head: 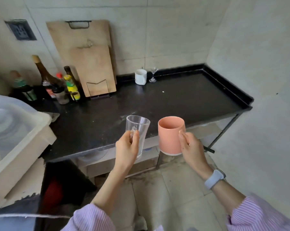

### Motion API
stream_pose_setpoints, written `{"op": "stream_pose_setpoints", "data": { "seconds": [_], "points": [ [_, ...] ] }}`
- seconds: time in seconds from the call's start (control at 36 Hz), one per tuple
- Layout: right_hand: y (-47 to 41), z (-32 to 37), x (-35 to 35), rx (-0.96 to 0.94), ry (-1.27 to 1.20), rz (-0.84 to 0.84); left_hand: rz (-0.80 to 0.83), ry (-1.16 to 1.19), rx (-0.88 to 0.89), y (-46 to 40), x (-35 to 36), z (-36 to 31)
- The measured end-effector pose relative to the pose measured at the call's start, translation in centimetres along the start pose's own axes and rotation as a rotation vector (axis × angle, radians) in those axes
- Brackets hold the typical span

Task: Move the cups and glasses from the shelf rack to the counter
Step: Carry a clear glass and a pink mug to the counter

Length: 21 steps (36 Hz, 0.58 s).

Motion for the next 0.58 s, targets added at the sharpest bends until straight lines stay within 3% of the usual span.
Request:
{"op": "stream_pose_setpoints", "data": {
  "seconds": [0.39,0.58],
  "points": [
    [-16.4,-4.9,2.7,0.177,0.046,-0.025,0.157,0.071,-0.091,-15.2,12.1,7.0],
    [-29.0,-8.9,5.5,0.266,-0.016,0.072,0.212,0.098,-0.124,-24.5,20.5,9.7]
  ]
}}
Point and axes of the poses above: each hand's wrist, its own y-axis away from the middle knuckle, its own x-axis out of the palm, z = x × y, the point moved 8 cm from there along -y, towards the middle knuckle, and after that the axes turned 12 degrees about x, right-handed, at the moved point
